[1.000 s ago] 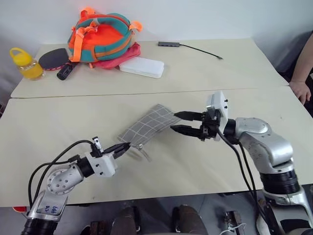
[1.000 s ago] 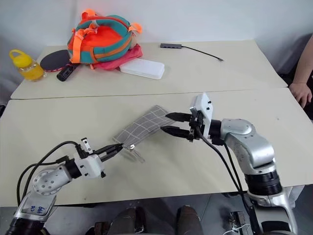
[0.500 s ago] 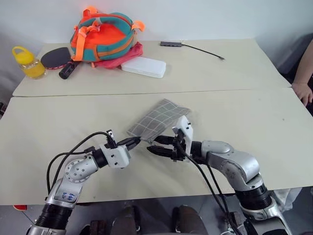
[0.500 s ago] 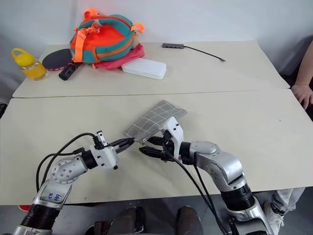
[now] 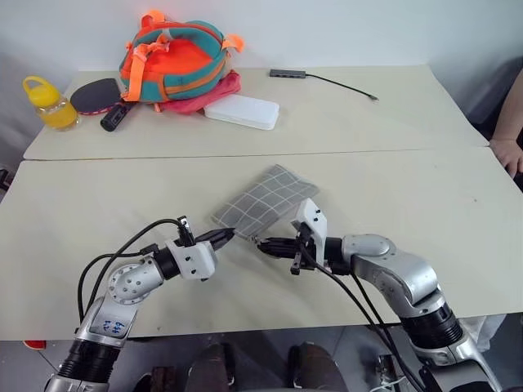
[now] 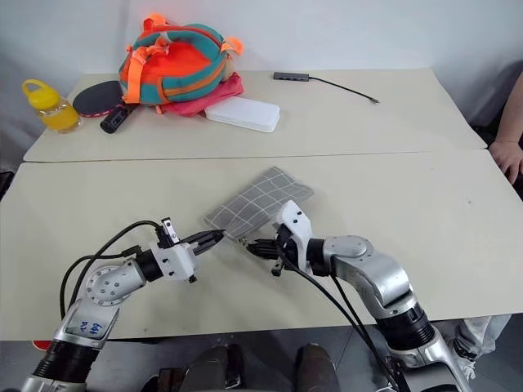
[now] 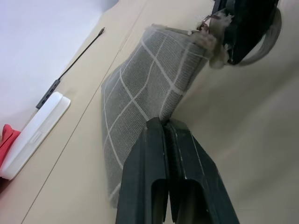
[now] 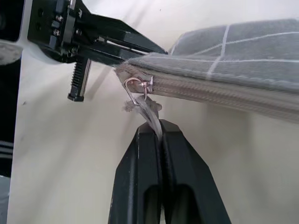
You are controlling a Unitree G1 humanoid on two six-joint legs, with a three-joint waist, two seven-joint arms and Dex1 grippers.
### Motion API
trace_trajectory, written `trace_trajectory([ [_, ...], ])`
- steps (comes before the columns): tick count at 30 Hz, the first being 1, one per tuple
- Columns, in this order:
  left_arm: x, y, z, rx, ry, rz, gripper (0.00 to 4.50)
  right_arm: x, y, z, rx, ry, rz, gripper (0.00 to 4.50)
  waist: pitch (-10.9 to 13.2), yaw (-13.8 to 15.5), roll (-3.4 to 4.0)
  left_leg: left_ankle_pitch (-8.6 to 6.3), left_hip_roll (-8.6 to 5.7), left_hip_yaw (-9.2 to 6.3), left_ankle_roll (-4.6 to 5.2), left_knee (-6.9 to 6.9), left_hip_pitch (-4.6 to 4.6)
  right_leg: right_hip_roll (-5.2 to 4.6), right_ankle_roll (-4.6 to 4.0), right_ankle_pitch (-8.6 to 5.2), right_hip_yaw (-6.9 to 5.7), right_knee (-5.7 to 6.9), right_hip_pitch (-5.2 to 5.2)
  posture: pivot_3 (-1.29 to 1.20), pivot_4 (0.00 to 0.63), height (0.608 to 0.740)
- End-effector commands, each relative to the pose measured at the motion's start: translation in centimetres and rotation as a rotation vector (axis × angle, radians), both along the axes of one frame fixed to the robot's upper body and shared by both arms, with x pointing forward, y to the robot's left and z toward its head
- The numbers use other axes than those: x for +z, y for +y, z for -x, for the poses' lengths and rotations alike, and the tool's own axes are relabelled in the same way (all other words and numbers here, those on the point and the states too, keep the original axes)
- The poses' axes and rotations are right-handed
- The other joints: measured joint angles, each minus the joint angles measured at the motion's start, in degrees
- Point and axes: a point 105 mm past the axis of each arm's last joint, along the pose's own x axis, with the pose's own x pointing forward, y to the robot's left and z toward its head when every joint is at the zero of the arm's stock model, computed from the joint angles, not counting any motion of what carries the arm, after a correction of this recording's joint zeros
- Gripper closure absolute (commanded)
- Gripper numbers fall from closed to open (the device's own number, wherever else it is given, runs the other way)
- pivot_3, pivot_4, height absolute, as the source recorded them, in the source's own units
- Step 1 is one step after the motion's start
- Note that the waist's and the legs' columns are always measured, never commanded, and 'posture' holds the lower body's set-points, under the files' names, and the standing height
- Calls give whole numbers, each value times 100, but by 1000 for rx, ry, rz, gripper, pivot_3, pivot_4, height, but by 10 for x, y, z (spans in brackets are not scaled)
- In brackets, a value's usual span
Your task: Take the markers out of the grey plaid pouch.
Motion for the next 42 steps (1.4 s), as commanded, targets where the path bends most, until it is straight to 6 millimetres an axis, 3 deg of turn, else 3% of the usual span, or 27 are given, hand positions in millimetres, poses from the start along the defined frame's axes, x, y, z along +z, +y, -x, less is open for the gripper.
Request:
trace_trajectory([
  [1, 14, 7, 8, -23, -43, 11, 4500, 21, -15, -8, 6, -98, 8, 4449, 0, 5, 0, 0, 0, 0, 0, 1, 0, 0, 0, 0, 0, 0, 0, 0, 150, 740],
  [10, 20, 29, 31, -101, -26, 23, 4500, 22, -62, -39, -49, -195, 143, 4449, 0, -6, 0, 0, 1, 1, 0, -1, 0, -1, 0, 0, -1, -3, 0, 0, 150, 740],
  [17, 19, 49, 33, -45, -14, 29, 4500, 24, -97, -56, -109, -237, 222, 4449, 1, 2, 0, -1, 1, 6, 0, 0, 0, -1, 0, 0, 0, -5, -1, 0, 150, 740],
  [29, 16, 48, 29, -27, 5, 103, 4500, 23, -100, -54, -87, -249, 209, 4449, 1, 3, 0, 0, 1, 8, 0, 0, 1, 0, 0, 0, 1, -3, -2, 0, 150, 740],
  [32, 12, 43, 27, -32, 34, 117, 4500, 27, -92, -47, -61, -223, 144, 3872, 1, 8, 0, 0, 1, 7, 0, 0, 1, 0, 0, 0, 1, -2, -2, 0, 150, 740],
  [38, 14, 38, 26, -43, 39, 158, 4500, 49, -97, -34, -44, -193, 68, 1855, 1, 1, 0, 0, 2, 7, 0, 1, 2, 0, 0, 0, 1, -2, -1, 0, 150, 740],
  [42, 20, 38, 23, -46, 48, 218, 4500, 86, -93, -28, -37, -280, -29, 1855, 1, 9, 1, 0, 1, 4, 0, 1, 1, -1, 0, 0, 1, -2, -1, 0, 150, 740],
])
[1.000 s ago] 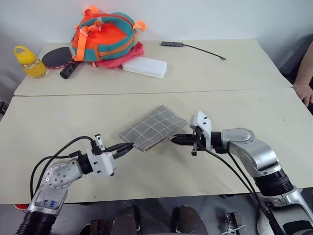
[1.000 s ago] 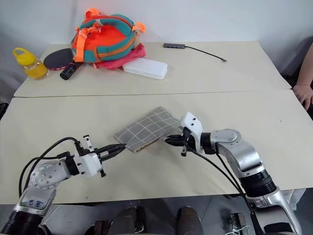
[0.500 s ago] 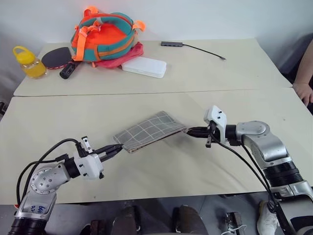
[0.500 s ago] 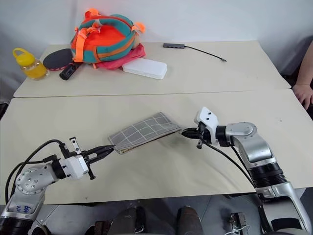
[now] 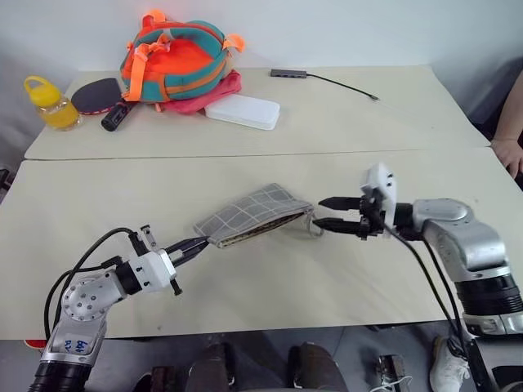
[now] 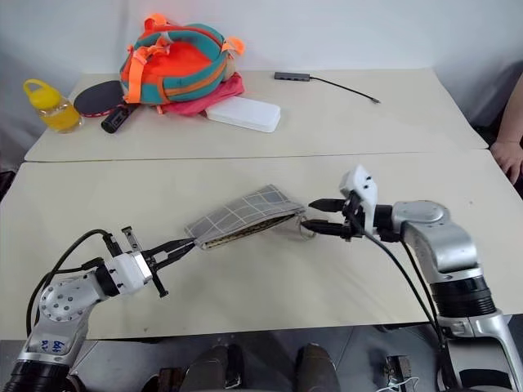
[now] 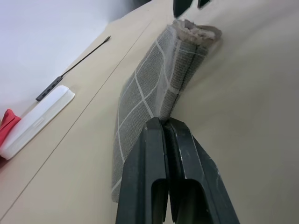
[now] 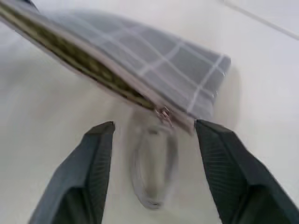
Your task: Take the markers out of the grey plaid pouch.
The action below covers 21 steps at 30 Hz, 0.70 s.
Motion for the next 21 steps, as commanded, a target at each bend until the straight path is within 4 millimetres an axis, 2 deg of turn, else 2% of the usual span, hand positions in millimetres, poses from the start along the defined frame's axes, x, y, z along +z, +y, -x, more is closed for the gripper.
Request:
trace_trajectory([
  [1, 14, -2, -3, -13, -17, 80, 4500, 50, 13, 13, 57, -148, -110, 2037, 0, -6, 0, 0, 0, 0, 0, 0, 0, 0, 0, 0, 0, -1, 1, 0, 150, 740],
  [3, 16, -3, -5, -17, -14, 95, 4500, 41, 36, 24, 126, -189, -64, 2417, 1, -19, 1, 0, 2, 0, 0, -1, 1, 0, 0, 0, 2, 1, -1, 0, 150, 740],
  [5, 18, -4, -6, -22, -15, 106, 4500, 35, 55, 32, 154, -194, -84, 3106, 0, -18, 1, 1, 4, -1, -2, -1, 1, 2, 0, 0, 0, 3, -1, 0, 150, 740],
  [6, 19, -5, -7, -25, -17, 111, 4500, 36, 63, 33, 150, -200, -113, 3461, -1, -20, -2, 0, 3, -1, -2, -1, 1, 2, 0, 0, 0, 2, -1, 0, 150, 740],
  [8, 21, -8, -7, -34, -21, 112, 4500, 30, 76, 31, 135, -287, -69, 4211, -1, -10, -2, 0, 2, -1, -3, -2, 0, 2, 0, 0, 0, 1, 0, 0, 150, 740],
  [9, 21, -9, -7, -35, -22, 111, 4500, 26, 79, 29, 130, -319, -42, 4444, -1, -8, -2, 0, 0, 0, -3, -1, 0, 2, 0, 0, 0, 1, 0, 0, 150, 740],
  [13, 22, -11, -7, -42, -21, 118, 4500, 16, 85, 27, 131, -349, -9, 4444, -1, 6, -2, -1, -3, 0, -1, 2, -2, 0, 2, 1, 0, -1, 1, 0, 150, 740],
  [17, 22, -15, -6, -48, -16, 129, 4500, -5, 82, 29, 160, -359, 85, 4444, -1, 1, -2, -1, -2, 0, -2, 0, -1, 1, 2, 1, -1, 0, 1, 0, 150, 740],
  [21, 22, -18, -4, -57, -9, 135, 4500, -8, 82, 23, 144, -411, 114, 4444, -1, -20, -2, 0, -2, 1, -2, 2, 0, 1, 2, 1, 0, 1, 1, 0, 150, 740],
])
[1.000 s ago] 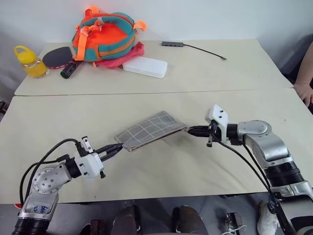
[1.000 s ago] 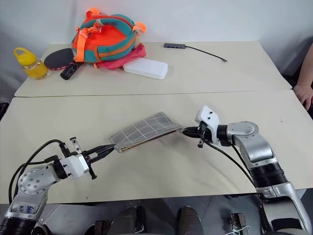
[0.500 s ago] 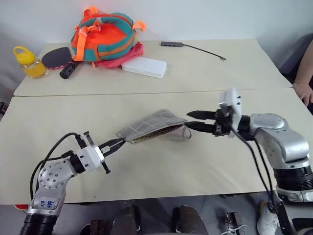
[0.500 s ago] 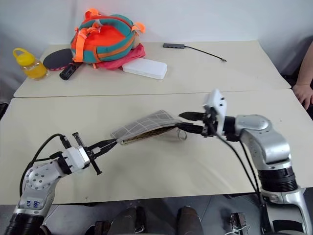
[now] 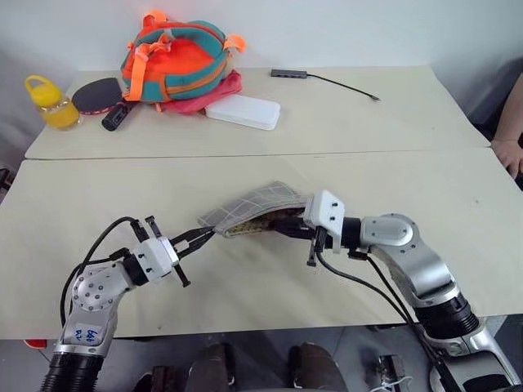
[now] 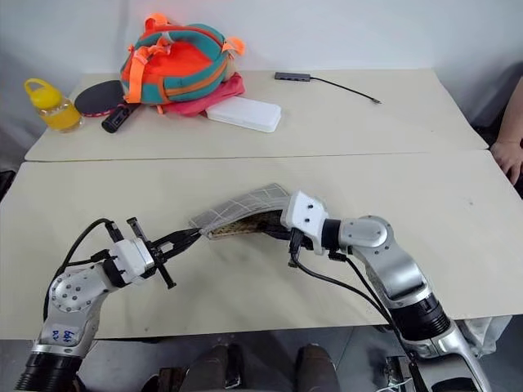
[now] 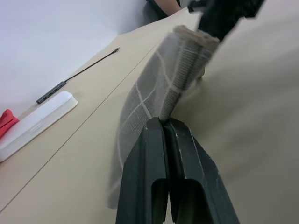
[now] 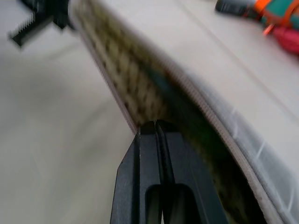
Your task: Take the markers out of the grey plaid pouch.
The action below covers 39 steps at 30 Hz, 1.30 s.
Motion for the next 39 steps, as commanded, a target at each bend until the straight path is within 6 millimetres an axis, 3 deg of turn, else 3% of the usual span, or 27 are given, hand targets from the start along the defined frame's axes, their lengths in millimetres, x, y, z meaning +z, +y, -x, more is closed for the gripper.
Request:
trace_trajectory([
  [1, 13, -8, 6, -38, -43, 26, 4500, 11, 1, -6, -9, -131, 17, 4444, 0, -9, 0, 0, 1, 0, 0, 0, 1, 1, 0, 0, 0, 1, 0, 0, 150, 740],
  [6, 13, -20, 8, -90, -19, 32, 4500, 13, -2, -29, -29, -484, 258, 4444, 0, -17, 0, 1, 2, 2, -1, 2, 2, 2, 0, 0, 2, 2, -1, 0, 150, 740],
  [11, 24, -29, 4, -120, -31, 42, 4500, 7, -8, -34, 12, -528, 336, 4288, 1, 8, -1, 1, 1, 2, -2, 2, 0, 1, 0, 0, 0, 0, 1, 0, 150, 740],
  [15, 25, -32, 2, -128, -25, 56, 4500, 19, -7, -32, 36, -537, 316, 3222, 1, -19, -1, 1, 1, 1, -2, 2, 1, 2, 0, 0, 1, 1, 2, 0, 150, 740],
  [24, 29, -36, 0, -131, 22, 160, 4500, 28, -4, -32, 17, -541, 308, 48, 1, -3, -1, 1, 3, -1, -2, 8, 2, 3, 0, 0, 2, 5, 2, 0, 150, 740],
  [28, 33, -39, -1, -144, 60, 217, 4500, 34, -2, -31, 19, -524, 305, 48, 1, -5, -1, 1, 3, -2, -2, 10, 2, 3, 0, 0, 2, 6, 3, 0, 150, 740],
  [31, 35, -39, -2, -148, 125, 310, 4500, 40, -6, -27, 36, -463, 305, 694, 1, -4, -1, 1, 3, -2, -2, 10, 2, 3, 0, 0, 2, 5, 3, 0, 150, 740],
  [39, 25, -54, 9, -273, 367, 466, 4500, 53, -19, -11, 116, -288, 342, 694, 1, 5, -1, 1, 3, -8, -1, 11, 2, 3, 0, 0, 0, 4, 7, 0, 150, 740],
])
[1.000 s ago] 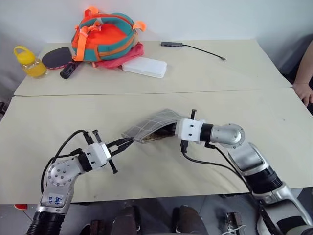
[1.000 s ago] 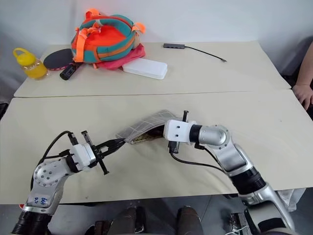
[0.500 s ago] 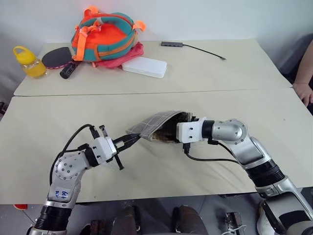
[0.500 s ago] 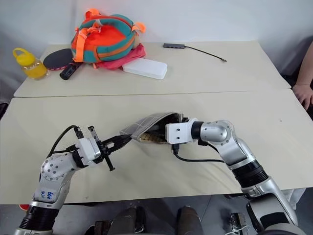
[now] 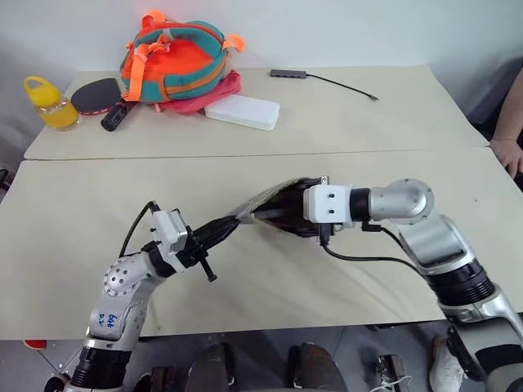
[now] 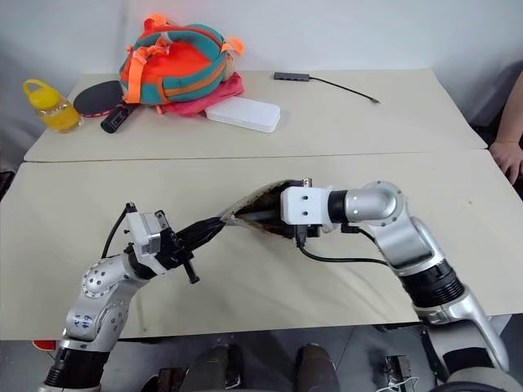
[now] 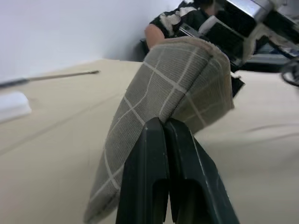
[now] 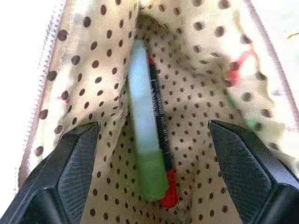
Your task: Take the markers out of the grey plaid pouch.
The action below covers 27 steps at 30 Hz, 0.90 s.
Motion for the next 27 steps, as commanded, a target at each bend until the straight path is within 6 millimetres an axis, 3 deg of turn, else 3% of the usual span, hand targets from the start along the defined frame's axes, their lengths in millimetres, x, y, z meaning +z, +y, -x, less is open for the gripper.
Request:
trace_trajectory([
  [1, 10, -16, 12, -103, 52, 126, 4500, 14, -5, 10, 38, 25, 39, 694, 0, 3, 0, 0, 0, 0, 0, 1, 0, 0, 0, 0, 0, 0, 0, 0, 150, 740],
  [7, 4, -26, 7, -135, 145, 216, 4500, 16, -7, 29, 77, 150, 115, 694, 0, -7, -1, -1, -1, -4, 2, 4, -1, 0, 0, 0, 0, -2, 2, 0, 150, 740],
  [12, -1, -17, -1, -102, 261, 352, 4500, 7, -10, 26, 49, 188, 159, 694, 1, 3, -2, -1, -1, -4, 2, 8, -1, 0, 0, 0, 0, -2, 4, 0, 150, 740],
  [17, -26, -24, 4, -91, 309, 218, 4500, -6, -15, 12, -24, 175, 210, 694, 2, 5, -3, -1, -1, -7, 1, 8, -1, -1, 0, 0, -2, -3, 6, 0, 150, 740],
  [21, -32, -24, 5, -78, 336, 221, 4500, -14, -14, 8, -34, 153, 237, 694, 2, 7, -3, -1, -2, -6, 2, 9, -1, -1, 0, 0, -2, -4, 6, 0, 150, 740],
  [24, -34, -24, 5, -71, 349, 229, 4500, -14, -12, 5, -41, 121, 242, 1338, 2, 7, -3, -1, -2, -6, 2, 13, -2, -1, 0, 0, -1, -4, 7, 0, 150, 740],
  [27, -35, -25, 5, -72, 363, 237, 4500, -12, -10, 3, -41, 87, 246, 2324, 2, 0, -3, -1, -1, -6, 1, 13, -1, -1, 0, 0, -1, -3, 7, 0, 150, 740],
])
